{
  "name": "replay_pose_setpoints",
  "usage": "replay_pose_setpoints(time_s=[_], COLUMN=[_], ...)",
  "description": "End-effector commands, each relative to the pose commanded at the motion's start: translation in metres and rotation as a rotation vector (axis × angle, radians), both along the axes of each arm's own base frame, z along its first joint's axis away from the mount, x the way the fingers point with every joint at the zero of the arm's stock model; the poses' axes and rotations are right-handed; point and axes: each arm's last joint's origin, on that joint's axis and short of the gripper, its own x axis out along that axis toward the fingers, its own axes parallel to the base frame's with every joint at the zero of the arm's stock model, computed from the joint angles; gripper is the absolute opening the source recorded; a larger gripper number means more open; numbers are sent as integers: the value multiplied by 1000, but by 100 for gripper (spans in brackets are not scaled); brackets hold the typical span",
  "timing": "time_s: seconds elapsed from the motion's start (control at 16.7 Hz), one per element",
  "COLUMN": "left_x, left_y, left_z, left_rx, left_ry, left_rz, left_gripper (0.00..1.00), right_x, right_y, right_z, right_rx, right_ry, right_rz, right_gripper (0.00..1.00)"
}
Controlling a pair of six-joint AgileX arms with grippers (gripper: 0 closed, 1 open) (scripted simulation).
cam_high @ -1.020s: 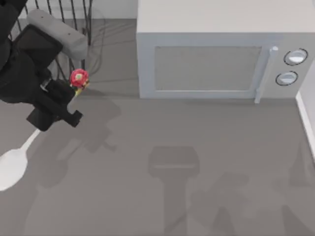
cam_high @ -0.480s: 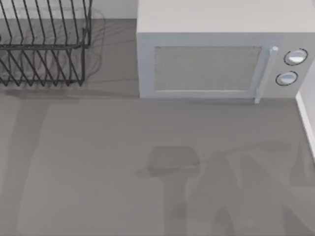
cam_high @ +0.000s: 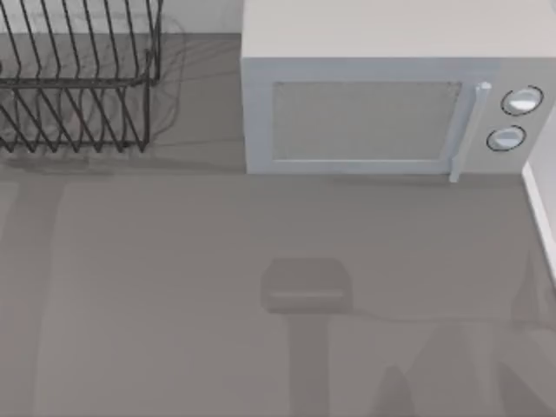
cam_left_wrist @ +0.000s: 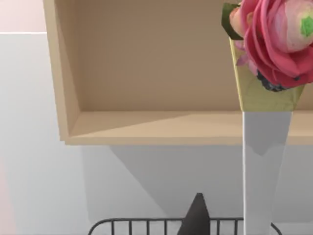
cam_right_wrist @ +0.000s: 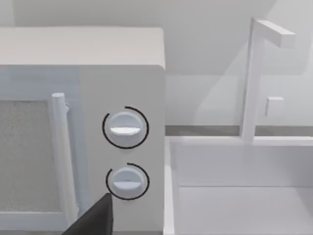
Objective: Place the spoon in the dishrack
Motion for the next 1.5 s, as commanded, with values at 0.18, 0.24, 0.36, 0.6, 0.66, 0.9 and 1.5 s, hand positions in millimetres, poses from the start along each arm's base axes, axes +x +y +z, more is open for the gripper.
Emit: replay_pose_setpoints(time_s=[0.18, 0.24, 0.36, 0.6, 0.66, 0.9, 1.5], left_x=[1, 5, 22, 86, 104, 165, 200], left_y=[0, 0, 2, 8, 9, 8, -4], left_z=[1, 0, -5, -35, -47, -110, -200], left_rx=[3, 3, 2, -1, 0, 4, 0], left_ry=[0, 0, 1, 6, 5, -15, 0], left_rz=[-2, -4, -7, -5, -3, 0, 0], left_gripper=[0, 0, 0, 0, 0, 0, 0], right_x=[0, 0, 0, 0, 0, 0, 0], right_y=[0, 0, 0, 0, 0, 0, 0], right_z=[0, 0, 0, 0, 0, 0, 0], right_rx=[0, 0, 0, 0, 0, 0, 0], right_ry=[0, 0, 0, 0, 0, 0, 0], right_rz=[0, 0, 0, 0, 0, 0, 0], right_gripper=[100, 100, 100, 100, 100, 100, 100])
